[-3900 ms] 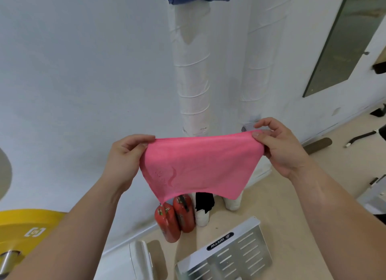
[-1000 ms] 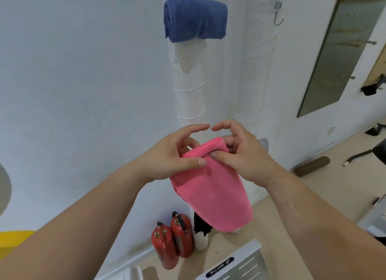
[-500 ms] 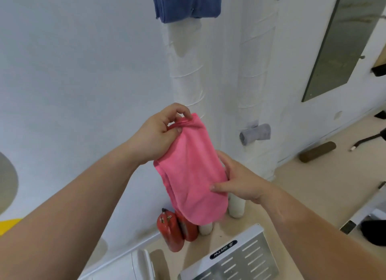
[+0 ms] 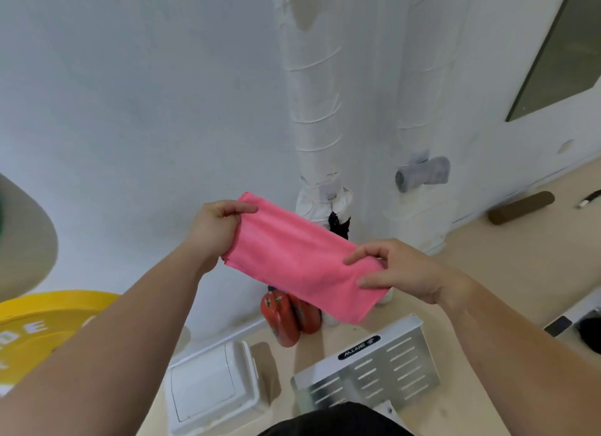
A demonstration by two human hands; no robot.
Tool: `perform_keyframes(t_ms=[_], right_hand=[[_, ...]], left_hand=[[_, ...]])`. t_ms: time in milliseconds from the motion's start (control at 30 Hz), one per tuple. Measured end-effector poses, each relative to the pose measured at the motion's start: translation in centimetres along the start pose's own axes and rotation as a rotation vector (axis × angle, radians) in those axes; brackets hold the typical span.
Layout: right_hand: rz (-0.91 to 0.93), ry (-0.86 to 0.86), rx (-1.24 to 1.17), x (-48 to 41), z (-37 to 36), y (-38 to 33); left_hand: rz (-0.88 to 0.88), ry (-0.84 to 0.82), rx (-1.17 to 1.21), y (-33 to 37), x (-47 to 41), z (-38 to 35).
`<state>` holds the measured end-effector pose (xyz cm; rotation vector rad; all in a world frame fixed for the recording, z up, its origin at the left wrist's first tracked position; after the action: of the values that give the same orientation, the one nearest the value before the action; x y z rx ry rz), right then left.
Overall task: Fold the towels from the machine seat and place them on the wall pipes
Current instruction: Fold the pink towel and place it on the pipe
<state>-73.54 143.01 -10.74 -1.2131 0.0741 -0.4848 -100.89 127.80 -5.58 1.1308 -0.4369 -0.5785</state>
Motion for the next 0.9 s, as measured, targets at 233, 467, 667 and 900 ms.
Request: perform_keyframes(t_ms=[233, 467, 667, 900], right_hand=[[-0.137, 0.193, -0.024, 0.0, 1.8, 3.7], [-0.170, 0.506, -0.148, 0.5, 3.1, 2.9], [-0.037, 0.506, 0.000, 0.1, 0.8, -2.4], [-0.002, 0.547, -0.148, 0.3, -0.5, -3.8]], left_hand=[[0.014, 0.015, 0.044, -2.2, 1.7, -0.6], [-0.159, -0.144, -0.073, -1.0, 5.0, -5.4], [-0.427, -0.225, -0.208, 2.6, 8.1, -10.1], [-0.420, -0.288, -0.123, 3.5, 10.8, -12.2]])
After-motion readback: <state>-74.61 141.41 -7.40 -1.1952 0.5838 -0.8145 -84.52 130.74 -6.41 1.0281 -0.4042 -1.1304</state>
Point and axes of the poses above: each hand's wrist, its own x-axis away from the middle knuckle, its own z-axis out of the back of the hand, y = z × x, the point moved 9 cm from there along -x, towards the middle knuckle, and after that the axes turned 5 degrees about x, right-handed, at the moved point
